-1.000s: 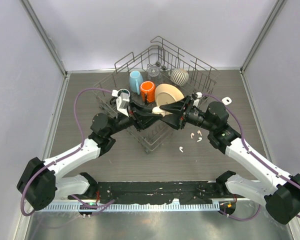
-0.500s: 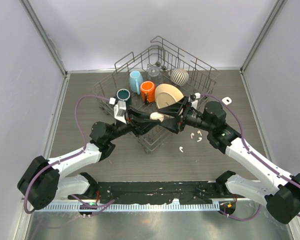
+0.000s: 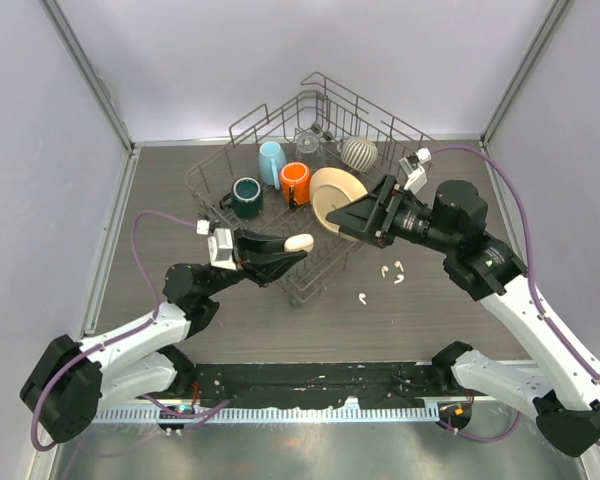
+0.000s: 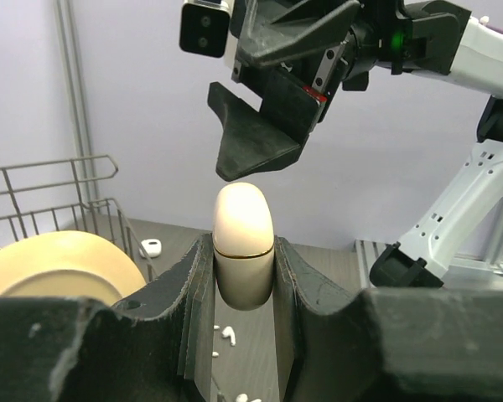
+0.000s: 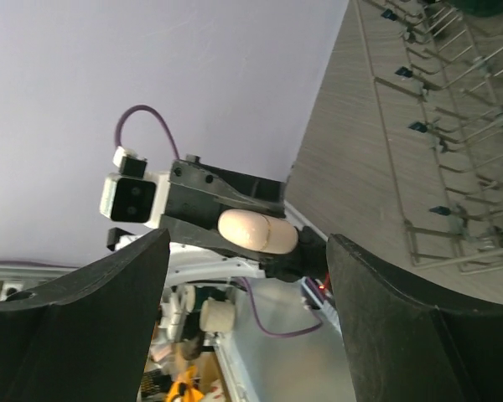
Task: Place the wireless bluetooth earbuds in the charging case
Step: Pick up the charging case at the center of the board, then open the charging case.
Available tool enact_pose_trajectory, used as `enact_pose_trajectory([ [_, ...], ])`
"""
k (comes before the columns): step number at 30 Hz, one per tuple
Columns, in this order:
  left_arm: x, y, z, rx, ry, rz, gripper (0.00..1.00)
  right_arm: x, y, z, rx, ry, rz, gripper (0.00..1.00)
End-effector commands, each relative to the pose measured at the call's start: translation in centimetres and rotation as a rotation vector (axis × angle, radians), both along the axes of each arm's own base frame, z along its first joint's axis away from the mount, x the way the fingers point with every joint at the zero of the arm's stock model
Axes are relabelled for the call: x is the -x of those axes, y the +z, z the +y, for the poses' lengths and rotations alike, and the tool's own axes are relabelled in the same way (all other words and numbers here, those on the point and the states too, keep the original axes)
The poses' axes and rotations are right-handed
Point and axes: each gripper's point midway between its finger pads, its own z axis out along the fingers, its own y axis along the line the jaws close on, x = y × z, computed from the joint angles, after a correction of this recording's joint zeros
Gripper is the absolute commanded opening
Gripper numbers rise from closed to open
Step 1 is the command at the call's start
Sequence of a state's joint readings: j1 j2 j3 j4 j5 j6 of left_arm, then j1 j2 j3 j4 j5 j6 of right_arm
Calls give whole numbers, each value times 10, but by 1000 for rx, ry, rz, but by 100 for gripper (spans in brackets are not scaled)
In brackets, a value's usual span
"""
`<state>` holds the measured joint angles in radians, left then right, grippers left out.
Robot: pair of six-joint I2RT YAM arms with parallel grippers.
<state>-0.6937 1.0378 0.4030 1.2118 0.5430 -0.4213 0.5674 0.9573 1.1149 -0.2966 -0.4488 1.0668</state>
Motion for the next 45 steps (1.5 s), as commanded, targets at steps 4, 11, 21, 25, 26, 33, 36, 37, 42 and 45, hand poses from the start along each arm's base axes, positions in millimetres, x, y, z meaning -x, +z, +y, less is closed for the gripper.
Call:
enact_pose_trajectory([
  [4,2,10,5,-20,50,-110,0,11,-16,-15,239,52,-140,81],
  [11,0,11,1,-29,41,-109,0,15,-23,0,283,101,-132,81],
  [21,2,15,-4,-31,3,-111,0,15,-40,27,296,125,-93,79],
  [25,4,16,-4,-19,-7,-99,0,8,-44,27,306,90,-77,78],
  [26,5,18,-3,-9,-10,-105,0,5,-45,27,311,79,-71,78],
  [33,13,22,-5,3,-56,-109,0,1,-54,32,318,75,-34,76],
  [36,17,24,-5,2,-73,-120,0,-1,-50,34,300,73,-36,76],
  [37,17,23,-5,-1,-79,-115,0,-1,-49,34,296,72,-38,76],
  [42,22,21,-4,-5,-93,-120,0,-5,-49,37,295,63,-32,75],
  [45,25,22,-3,-3,-99,-124,0,-7,-48,39,291,62,-32,75],
])
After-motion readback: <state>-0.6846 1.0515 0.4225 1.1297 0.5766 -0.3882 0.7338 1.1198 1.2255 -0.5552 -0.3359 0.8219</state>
